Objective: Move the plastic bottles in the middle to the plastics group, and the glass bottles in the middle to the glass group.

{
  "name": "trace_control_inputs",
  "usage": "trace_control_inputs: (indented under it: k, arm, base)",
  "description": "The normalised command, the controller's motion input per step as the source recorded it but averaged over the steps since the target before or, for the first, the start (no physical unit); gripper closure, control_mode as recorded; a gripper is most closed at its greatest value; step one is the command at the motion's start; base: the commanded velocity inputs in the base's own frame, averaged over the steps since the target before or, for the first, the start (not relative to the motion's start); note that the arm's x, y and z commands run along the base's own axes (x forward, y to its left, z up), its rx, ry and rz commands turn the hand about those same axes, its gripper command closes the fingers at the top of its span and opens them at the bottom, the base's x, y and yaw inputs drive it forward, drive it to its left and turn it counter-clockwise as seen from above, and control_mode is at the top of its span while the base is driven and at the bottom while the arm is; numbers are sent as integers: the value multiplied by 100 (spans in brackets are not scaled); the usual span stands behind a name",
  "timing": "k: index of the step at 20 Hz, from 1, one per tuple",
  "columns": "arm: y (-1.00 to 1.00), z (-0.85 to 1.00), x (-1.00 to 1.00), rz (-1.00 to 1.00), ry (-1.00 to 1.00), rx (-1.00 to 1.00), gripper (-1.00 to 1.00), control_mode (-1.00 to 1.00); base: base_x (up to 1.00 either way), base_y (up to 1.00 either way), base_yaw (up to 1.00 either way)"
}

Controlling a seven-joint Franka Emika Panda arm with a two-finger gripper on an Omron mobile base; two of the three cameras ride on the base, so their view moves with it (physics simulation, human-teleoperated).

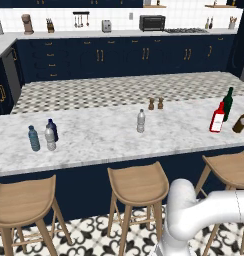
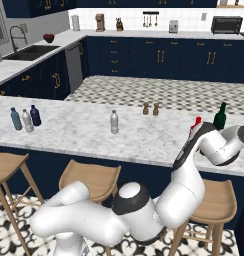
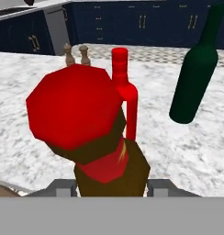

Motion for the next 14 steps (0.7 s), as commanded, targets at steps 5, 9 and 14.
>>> trace_control_inputs:
  k: [5, 9, 14]
  arm:
    - [-12, 0, 14, 3, 3, -2, 100, -100]
    - [-5, 0, 4, 0, 7, -1, 100, -100]
    - [-1, 0, 2, 0, 13, 0, 100, -100]
  base:
    - [0, 0, 0]
    - [0, 0, 0]
    - [0, 0, 0]
